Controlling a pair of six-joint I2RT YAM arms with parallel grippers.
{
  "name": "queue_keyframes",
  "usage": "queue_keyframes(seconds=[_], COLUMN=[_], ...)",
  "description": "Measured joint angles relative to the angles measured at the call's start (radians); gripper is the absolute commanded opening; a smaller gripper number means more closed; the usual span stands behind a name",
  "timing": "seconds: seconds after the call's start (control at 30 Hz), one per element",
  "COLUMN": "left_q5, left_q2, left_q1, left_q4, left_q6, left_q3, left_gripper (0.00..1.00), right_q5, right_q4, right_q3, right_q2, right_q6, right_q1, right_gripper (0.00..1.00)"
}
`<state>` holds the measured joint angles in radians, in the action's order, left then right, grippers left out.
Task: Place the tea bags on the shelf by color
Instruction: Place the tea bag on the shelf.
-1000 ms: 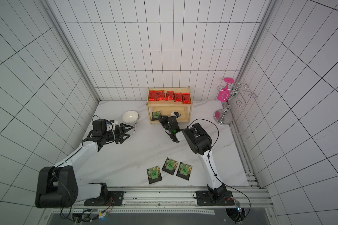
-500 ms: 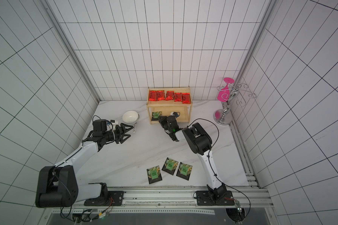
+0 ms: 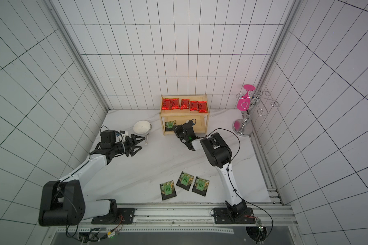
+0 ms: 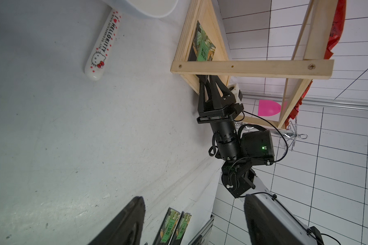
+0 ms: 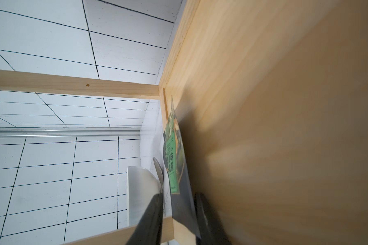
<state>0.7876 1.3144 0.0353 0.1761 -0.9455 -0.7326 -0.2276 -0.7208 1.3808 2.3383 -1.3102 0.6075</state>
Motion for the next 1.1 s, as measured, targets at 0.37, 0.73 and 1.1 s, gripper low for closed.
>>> queue_keyframes(seconds=[0.37, 0.73, 1.1], left_q5=[0.0, -0.001, -0.001], left_q2=[0.0, 0.0, -0.002], left_q1=[0.004, 0.005, 0.005], left_q4=[-0.004, -0.008, -0.019], left_q6=[-0.001, -0.005, -0.005], left_q3=[0.004, 0.011, 0.015], left_gripper=[0.77, 0.77, 0.77], right_q5=[-0.02, -0.048, -0.056], right_q4=[0.201, 0.35, 0.492], right_q3=[0.036, 0.109, 0.185], right_q2=[-0.051, -0.05, -0.043], right_q6=[0.024, 0.087, 0.183], right_q1=[-0.006, -0.006, -0.006], right_gripper=[0.31, 0.28, 0.26])
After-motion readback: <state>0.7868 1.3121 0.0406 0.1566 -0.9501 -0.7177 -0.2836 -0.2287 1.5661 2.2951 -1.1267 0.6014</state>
